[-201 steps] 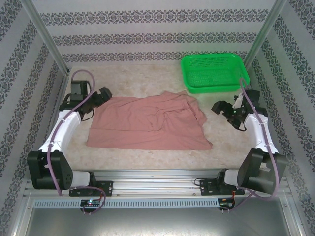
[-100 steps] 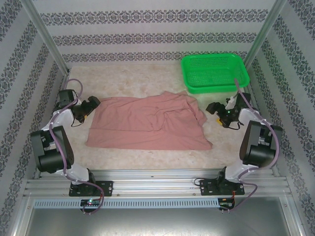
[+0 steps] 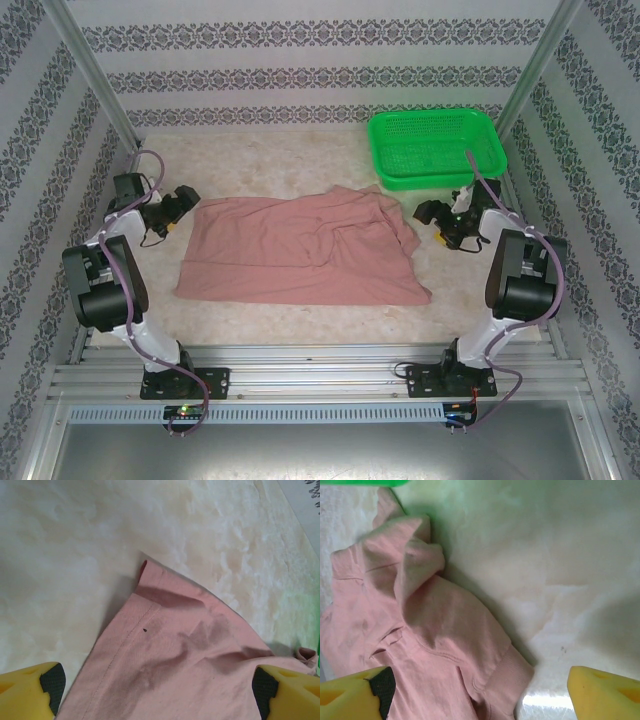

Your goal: Fold and stack the t-shirts

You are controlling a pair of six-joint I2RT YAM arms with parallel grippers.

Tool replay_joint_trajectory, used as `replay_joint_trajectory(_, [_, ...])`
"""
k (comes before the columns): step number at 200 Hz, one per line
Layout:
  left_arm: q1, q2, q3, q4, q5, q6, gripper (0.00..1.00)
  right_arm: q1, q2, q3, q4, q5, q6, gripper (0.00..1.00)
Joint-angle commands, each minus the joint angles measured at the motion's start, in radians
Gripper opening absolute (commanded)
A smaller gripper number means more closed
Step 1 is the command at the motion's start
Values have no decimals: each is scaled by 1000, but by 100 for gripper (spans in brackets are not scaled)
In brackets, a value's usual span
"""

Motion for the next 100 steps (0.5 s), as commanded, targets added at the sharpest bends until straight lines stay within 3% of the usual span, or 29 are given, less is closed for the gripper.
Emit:
replay_joint_trajectory(1, [9, 43, 50, 20, 38, 63, 96, 11, 41, 60, -50, -9, -81, 88])
replay_joint_trajectory(100, [5, 268, 318, -132, 44, 156, 89, 148, 215, 314, -192, 43, -258, 85])
